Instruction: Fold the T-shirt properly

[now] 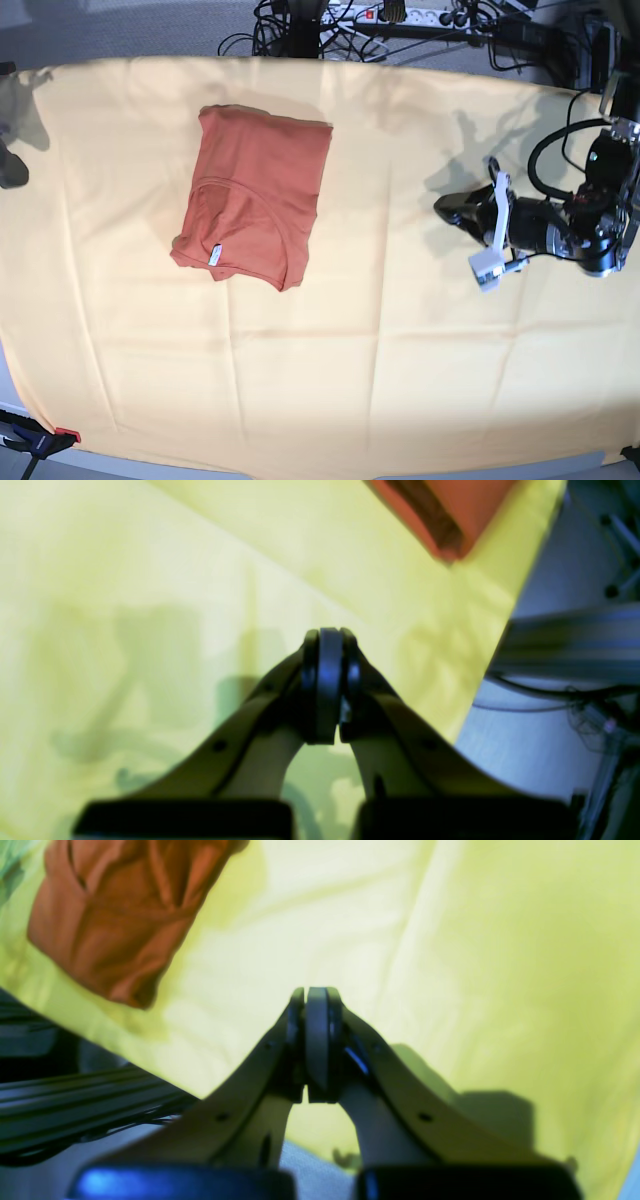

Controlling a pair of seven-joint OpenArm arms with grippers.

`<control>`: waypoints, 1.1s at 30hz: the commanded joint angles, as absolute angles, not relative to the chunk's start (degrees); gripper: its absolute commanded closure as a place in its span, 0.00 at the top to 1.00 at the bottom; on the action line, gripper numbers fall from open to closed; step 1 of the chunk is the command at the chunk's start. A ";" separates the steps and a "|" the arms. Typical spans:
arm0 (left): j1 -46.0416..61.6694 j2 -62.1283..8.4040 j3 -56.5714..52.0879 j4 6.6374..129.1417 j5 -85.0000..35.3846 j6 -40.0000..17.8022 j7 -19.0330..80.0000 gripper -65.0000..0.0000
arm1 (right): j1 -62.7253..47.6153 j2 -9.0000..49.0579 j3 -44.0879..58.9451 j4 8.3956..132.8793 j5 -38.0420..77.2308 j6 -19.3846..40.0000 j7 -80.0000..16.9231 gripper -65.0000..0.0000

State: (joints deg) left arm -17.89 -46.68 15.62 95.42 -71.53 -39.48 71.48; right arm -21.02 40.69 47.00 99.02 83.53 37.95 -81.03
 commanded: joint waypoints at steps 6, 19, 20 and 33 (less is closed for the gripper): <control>-8.43 -51.20 2.92 102.13 -74.30 -38.41 71.59 0.00 | -31.92 39.07 54.06 107.48 85.00 36.86 -80.00 0.00; 16.67 -51.27 -25.02 106.87 -83.50 -37.41 80.00 0.00 | -49.74 28.08 55.92 111.66 85.00 38.28 -80.00 0.00; 18.65 -51.07 -26.61 106.87 -83.53 -37.39 80.00 0.00 | -50.63 26.98 55.92 111.66 85.00 38.63 -80.00 0.00; 43.77 -45.08 -29.80 106.87 -82.17 -39.88 80.00 0.00 | -61.49 18.41 53.80 111.53 85.00 40.00 -80.00 0.00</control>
